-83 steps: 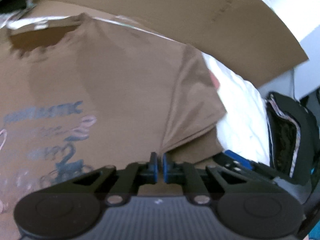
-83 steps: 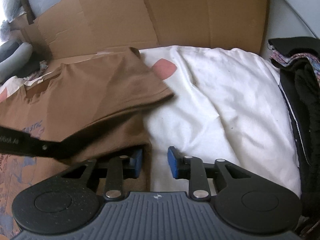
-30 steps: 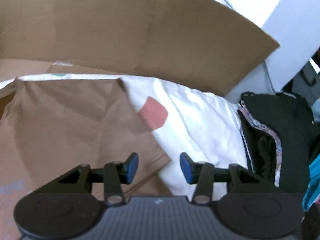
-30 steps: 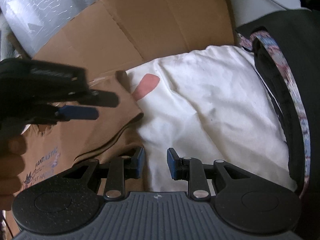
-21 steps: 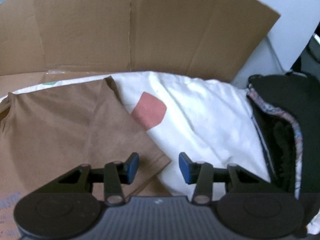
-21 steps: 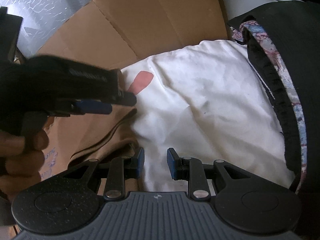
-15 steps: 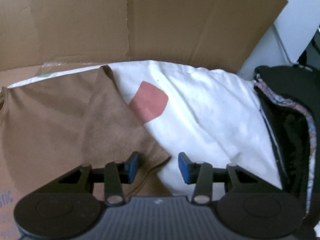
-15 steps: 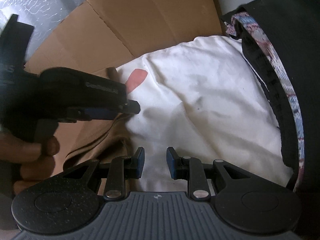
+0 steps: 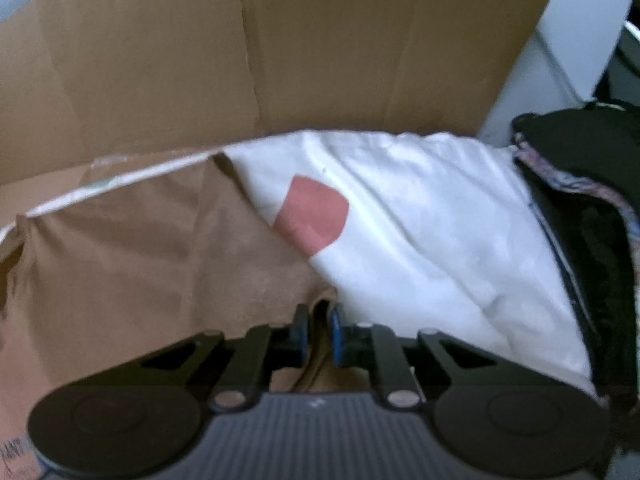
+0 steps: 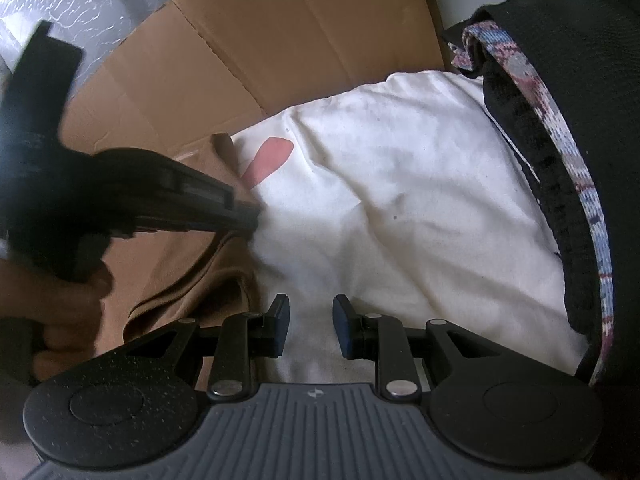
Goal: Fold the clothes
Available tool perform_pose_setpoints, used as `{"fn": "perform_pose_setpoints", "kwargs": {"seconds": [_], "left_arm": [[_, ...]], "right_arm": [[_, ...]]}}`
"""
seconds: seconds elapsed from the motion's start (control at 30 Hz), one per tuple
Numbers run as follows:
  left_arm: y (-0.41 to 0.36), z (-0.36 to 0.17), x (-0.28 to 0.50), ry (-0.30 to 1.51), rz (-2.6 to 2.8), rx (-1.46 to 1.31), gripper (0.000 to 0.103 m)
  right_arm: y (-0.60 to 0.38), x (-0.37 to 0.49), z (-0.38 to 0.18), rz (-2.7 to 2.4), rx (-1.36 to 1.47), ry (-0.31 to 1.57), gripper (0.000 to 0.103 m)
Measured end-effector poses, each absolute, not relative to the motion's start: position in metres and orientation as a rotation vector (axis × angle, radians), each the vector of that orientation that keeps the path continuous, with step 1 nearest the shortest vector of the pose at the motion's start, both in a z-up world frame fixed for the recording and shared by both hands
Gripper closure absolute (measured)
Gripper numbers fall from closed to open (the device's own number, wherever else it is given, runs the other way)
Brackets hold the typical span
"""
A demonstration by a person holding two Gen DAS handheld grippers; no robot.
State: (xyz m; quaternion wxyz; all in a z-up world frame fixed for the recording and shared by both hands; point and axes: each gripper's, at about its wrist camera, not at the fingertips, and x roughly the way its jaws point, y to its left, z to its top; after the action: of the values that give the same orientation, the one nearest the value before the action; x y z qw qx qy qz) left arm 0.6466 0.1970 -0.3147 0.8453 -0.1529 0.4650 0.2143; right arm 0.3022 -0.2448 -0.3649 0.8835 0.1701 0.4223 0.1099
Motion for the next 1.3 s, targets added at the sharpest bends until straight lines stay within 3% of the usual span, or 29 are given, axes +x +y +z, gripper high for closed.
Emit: {"fn": "perform_pose_setpoints", "kwargs": {"seconds": [0.33,0.67,0.77,0.83,0.9,1.2,1.27,1.3], "left_arm": [[0.259,-0.274,0.593,0.859,0.475,-0.46,0.093],[0.316,-0.282,0.542,0.801,0.56,-0.566,0.093],[0.324,-0.293,0.536,0.782,0.548,-0.596,0.084],[0.323,-0.301,0.534,0.777,0.537,-0.59,0.058],[0.323,-0.309,0.532,0.772,0.529,-0.583,0.048],[0.344,-0.331,0.515,0.698,0.529,-0.662,0.052],[0.348,-0.335,0.511,0.687,0.533,-0.688,0.064],[0.35,-0.337,0.51,0.688,0.532,-0.701,0.078]], "right_arm": [[-0.243,0.31,-0.348,0.233,0.342,0.843,0.072],[-0.218,0.324,-0.334,0.292,0.256,0.835,0.072],[-0.212,0.326,-0.333,0.299,0.24,0.836,0.072],[-0.208,0.327,-0.333,0.309,0.226,0.84,0.072],[-0.204,0.328,-0.333,0.321,0.211,0.842,0.072],[-0.193,0.336,-0.332,0.353,0.151,0.848,0.072],[-0.189,0.342,-0.332,0.367,0.13,0.851,0.072],[-0.186,0.346,-0.331,0.379,0.109,0.852,0.072]]}}
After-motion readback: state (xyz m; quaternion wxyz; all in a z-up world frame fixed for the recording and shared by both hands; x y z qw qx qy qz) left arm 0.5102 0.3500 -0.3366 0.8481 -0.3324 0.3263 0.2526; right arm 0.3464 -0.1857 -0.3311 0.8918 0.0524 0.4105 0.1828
